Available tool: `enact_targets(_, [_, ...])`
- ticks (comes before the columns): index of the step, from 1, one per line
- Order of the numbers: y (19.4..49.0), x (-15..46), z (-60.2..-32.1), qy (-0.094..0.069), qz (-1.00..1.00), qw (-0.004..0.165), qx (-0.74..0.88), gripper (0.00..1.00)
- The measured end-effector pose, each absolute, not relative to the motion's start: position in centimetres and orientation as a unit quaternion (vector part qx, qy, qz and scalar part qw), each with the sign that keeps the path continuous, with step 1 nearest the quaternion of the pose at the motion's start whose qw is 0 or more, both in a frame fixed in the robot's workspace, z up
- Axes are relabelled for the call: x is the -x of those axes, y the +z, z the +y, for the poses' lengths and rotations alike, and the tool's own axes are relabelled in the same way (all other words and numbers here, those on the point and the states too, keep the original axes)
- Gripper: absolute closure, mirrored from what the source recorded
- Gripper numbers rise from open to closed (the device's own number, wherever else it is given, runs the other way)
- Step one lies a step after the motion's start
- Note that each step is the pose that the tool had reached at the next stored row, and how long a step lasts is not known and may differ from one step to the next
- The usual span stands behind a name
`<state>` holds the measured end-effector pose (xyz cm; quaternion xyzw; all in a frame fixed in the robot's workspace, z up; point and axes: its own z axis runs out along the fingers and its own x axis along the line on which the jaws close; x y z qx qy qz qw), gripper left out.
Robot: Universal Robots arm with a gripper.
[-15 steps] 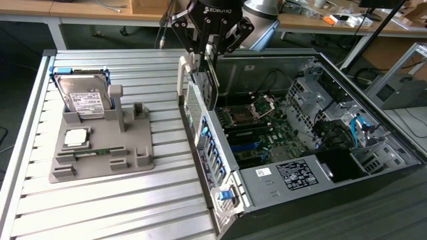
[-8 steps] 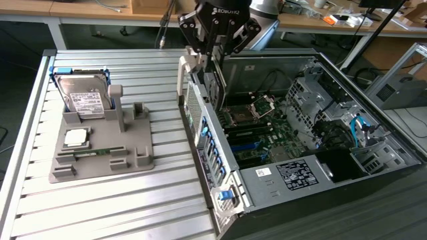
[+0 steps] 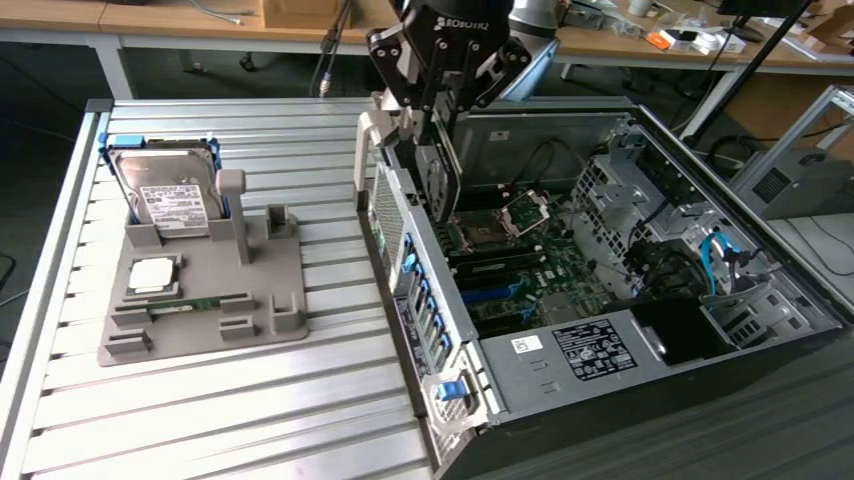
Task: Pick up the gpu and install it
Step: 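Pick up the gpu and move the gpu toward the slot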
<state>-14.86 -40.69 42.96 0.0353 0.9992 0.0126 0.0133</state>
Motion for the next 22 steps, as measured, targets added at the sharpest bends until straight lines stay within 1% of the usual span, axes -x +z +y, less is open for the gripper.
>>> enact_targets(22, [42.9,12.1,-40.9,0.011,0.999,0.013,-0.035,0.73])
